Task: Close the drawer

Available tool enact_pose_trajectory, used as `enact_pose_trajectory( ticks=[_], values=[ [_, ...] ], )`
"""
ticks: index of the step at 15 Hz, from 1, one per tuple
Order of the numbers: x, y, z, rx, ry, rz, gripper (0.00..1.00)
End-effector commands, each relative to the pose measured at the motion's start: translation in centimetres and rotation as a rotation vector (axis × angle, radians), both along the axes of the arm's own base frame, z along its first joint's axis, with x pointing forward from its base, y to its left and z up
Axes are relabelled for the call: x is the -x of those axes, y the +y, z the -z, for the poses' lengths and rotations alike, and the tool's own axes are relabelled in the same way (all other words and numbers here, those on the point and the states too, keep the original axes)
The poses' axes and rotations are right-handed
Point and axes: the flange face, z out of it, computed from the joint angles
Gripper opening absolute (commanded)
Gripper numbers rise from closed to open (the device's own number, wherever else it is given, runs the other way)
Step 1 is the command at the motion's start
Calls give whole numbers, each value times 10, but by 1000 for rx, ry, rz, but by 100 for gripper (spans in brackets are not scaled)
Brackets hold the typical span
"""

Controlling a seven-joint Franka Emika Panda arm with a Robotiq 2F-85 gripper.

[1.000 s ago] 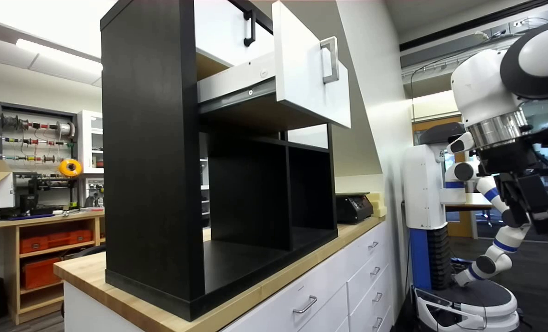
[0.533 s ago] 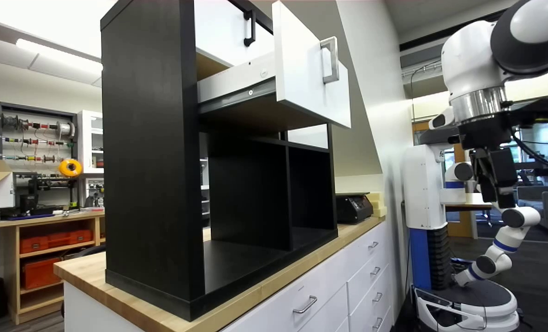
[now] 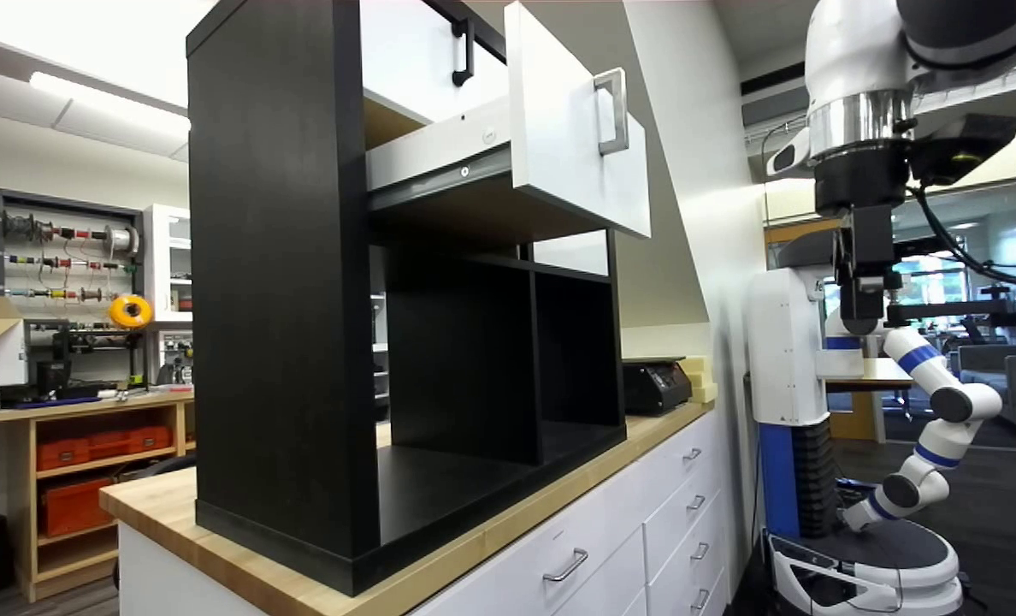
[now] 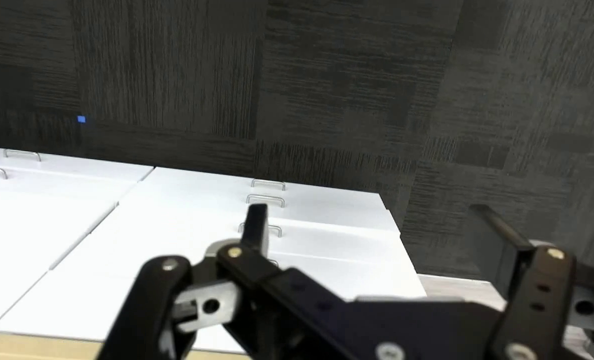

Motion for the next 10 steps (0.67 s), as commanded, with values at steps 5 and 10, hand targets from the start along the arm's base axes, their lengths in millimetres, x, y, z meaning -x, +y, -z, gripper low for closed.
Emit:
enact_pose_trajectory(
  ticks=[5, 10],
  values=[
    [-15, 42, -65, -28, -124, 54, 100],
    [-24, 84, -103, -15, -257, 63, 100]
  ],
)
